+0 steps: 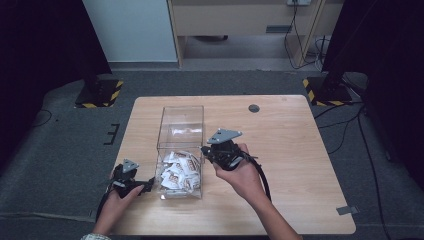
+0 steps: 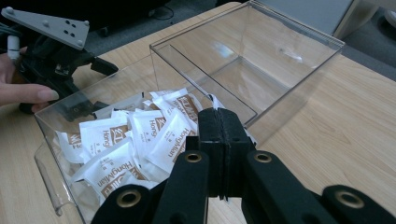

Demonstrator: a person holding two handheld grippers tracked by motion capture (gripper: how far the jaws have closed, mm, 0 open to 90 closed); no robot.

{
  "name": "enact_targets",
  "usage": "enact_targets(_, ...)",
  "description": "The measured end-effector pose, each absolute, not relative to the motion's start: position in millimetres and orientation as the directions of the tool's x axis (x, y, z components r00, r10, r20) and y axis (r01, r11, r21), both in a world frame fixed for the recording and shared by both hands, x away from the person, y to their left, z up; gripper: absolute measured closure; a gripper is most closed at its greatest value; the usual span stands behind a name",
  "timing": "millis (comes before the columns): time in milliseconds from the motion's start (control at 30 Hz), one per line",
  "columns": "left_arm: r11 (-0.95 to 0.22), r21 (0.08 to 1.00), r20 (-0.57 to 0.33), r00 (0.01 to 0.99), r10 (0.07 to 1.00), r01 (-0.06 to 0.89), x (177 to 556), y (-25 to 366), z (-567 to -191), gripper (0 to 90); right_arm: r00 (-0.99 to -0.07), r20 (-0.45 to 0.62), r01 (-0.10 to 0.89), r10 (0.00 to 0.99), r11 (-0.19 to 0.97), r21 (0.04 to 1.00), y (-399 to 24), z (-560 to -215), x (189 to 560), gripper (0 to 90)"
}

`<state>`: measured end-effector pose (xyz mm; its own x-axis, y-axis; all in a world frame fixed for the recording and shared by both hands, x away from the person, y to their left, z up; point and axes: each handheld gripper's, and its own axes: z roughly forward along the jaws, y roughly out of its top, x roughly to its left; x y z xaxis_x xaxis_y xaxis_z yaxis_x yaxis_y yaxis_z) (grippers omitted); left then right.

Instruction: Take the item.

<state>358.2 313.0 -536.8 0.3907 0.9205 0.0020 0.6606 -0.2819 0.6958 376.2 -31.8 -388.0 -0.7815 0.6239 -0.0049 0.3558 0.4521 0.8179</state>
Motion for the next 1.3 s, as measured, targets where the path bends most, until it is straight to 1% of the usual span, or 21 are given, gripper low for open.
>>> enact_targets(1300,-0.281,0.696,0.002,0.39,0.921,0.661,358,313,-537,0.0,-0.705,-0.009,0.396,0.709,0.404,0.825,-93,-392,389,89.5)
